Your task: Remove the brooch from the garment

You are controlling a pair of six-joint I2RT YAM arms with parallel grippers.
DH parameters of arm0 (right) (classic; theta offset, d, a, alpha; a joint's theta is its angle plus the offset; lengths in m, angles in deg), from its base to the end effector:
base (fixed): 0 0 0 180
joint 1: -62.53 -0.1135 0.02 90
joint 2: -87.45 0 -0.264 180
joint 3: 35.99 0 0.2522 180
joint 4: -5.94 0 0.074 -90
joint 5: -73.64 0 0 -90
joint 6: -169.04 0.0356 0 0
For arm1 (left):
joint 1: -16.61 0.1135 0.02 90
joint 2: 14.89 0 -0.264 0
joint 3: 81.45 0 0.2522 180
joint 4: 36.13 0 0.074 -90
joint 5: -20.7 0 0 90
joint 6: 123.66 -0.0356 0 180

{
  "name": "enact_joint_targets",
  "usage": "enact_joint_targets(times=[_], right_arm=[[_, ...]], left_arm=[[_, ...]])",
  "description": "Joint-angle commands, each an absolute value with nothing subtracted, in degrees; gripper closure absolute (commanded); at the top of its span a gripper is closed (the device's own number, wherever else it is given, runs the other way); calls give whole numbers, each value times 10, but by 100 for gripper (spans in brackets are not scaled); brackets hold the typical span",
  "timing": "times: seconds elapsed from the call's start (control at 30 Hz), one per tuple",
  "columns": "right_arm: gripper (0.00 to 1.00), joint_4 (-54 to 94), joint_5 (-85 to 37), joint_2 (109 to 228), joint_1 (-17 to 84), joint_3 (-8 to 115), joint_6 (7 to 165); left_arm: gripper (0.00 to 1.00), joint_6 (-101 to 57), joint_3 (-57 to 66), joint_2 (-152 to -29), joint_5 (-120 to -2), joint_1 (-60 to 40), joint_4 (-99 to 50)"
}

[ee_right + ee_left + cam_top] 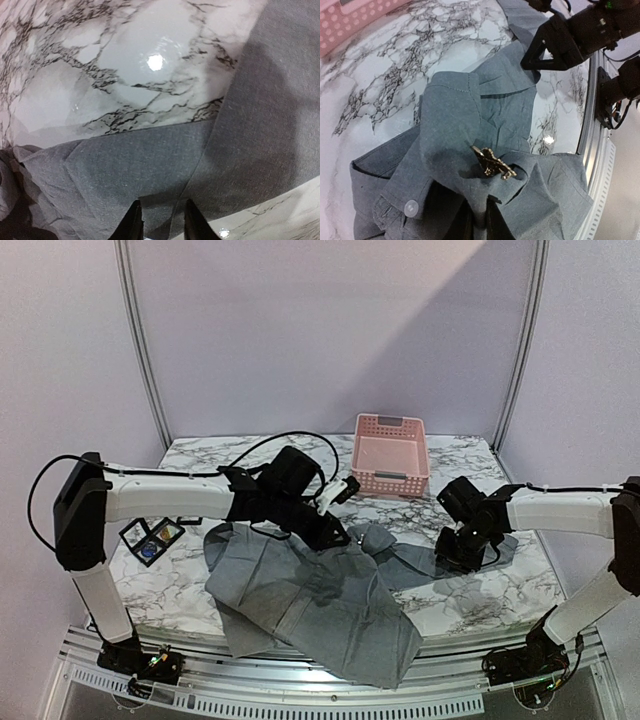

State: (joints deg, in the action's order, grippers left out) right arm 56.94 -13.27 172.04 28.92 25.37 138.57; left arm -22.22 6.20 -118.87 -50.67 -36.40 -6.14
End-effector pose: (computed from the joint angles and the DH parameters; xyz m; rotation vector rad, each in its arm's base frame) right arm 0.2148 0.1405 0.1714 0.6618 2.8276 0.2382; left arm 0.2317 -0.3265 0.2209 1.0489 2.2967 -0.8880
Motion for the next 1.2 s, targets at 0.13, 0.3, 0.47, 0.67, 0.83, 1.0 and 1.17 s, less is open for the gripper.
enact_joint_targets(times=[0.13,0.3,0.47,0.67,0.83,1.0,1.17], right_arm=[[83,591,-148,1711,278,239,1392],[73,634,-144,1710,272,247,1394],[64,659,-132,1689,271,259,1405],[61,615,-156,1689,271,237,1417],[63,595,-156,1707,271,239,1416],[68,592,-153,1725,271,242,1415],[77,596,-154,1731,270,241,1415]], left_arm=[[93,-228,74,-1197,-509,-370,-43],[96,-229,73,-1196,-509,-369,-43],[97,-228,74,-1195,-510,-369,-41],[98,-231,75,-1191,-513,-369,-37],[100,-232,75,-1189,-514,-368,-36],[100,-233,75,-1188,-515,-368,-36],[100,-234,75,-1187,-515,-368,-35]])
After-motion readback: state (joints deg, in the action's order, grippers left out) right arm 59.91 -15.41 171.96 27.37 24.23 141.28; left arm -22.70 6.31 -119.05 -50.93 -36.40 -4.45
